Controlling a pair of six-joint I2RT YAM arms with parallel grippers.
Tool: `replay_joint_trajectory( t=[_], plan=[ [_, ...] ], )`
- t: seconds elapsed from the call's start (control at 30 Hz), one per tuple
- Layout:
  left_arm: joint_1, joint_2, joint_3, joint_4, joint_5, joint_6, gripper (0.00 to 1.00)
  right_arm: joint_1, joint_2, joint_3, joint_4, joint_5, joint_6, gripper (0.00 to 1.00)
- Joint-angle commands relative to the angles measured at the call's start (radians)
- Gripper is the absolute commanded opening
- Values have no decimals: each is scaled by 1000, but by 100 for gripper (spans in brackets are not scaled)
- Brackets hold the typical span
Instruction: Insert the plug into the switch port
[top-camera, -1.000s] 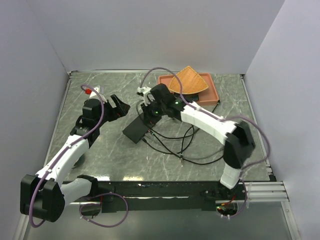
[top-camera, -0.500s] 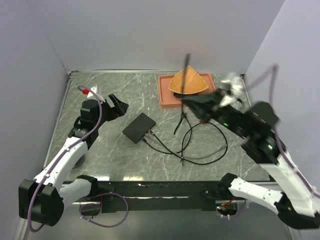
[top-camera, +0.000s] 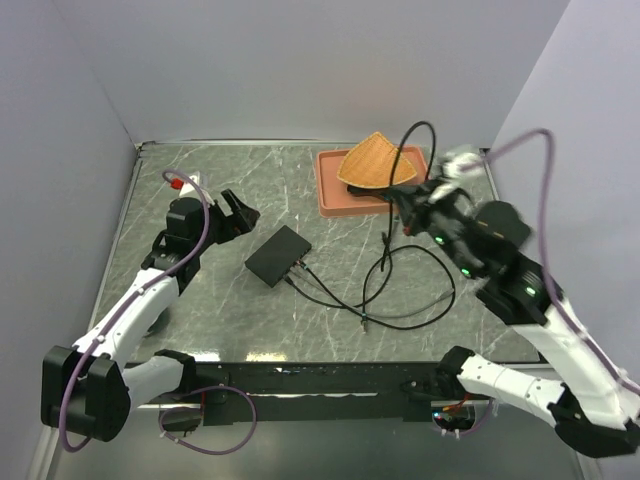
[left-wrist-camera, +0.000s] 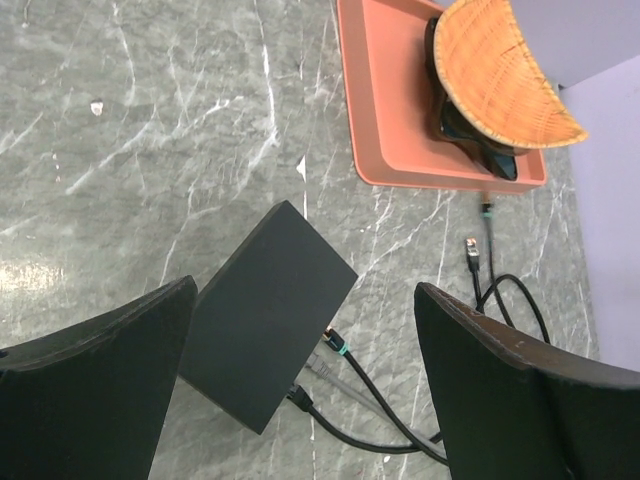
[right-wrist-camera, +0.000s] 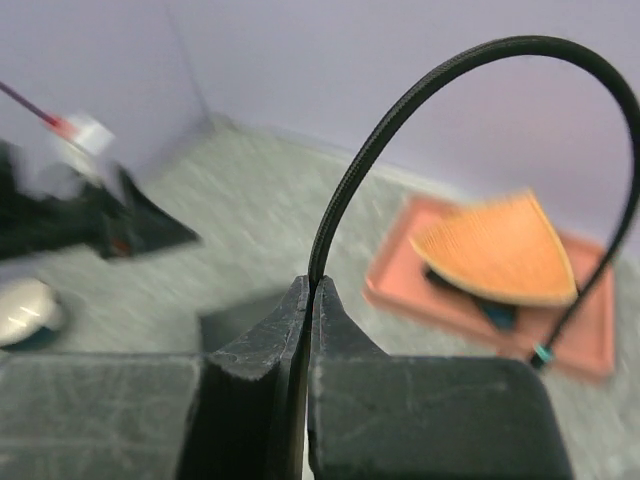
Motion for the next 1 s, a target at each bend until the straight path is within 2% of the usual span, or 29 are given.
replay_joint_trajectory(
  t=[0.0,0.13,0.3,0.43,0.5,0.57,0.67,0.77,0.97],
  plan=[
    [2,12,13,29,15,3,96,-6,126,-52,-106,163,-19,0],
    [2,19,14,35,13,8,96,-9,328,-92,-161,48,1,0],
    [3,26,21,19,-10,22,96,-6,544,-96,-262,-333,-68,0],
    [8,25,16,28,-10,22,96,6,683,-67,-375,-420,-111,0],
    [8,28,16,32,-8,19,96,10,694,-62,-391,-393,-106,49],
    [9,35,14,33,-2,19,96,11,665,-69,-374,-324,-86,80],
    [11,43,16,35,1,17,96,8,596,-78,-307,-218,-48,99],
    [11,46,18,38,4,16,96,-33,553,-76,-262,-131,24,97],
    [11,55,18,38,21,19,96,-222,527,-133,-224,-83,136,93]
  ],
)
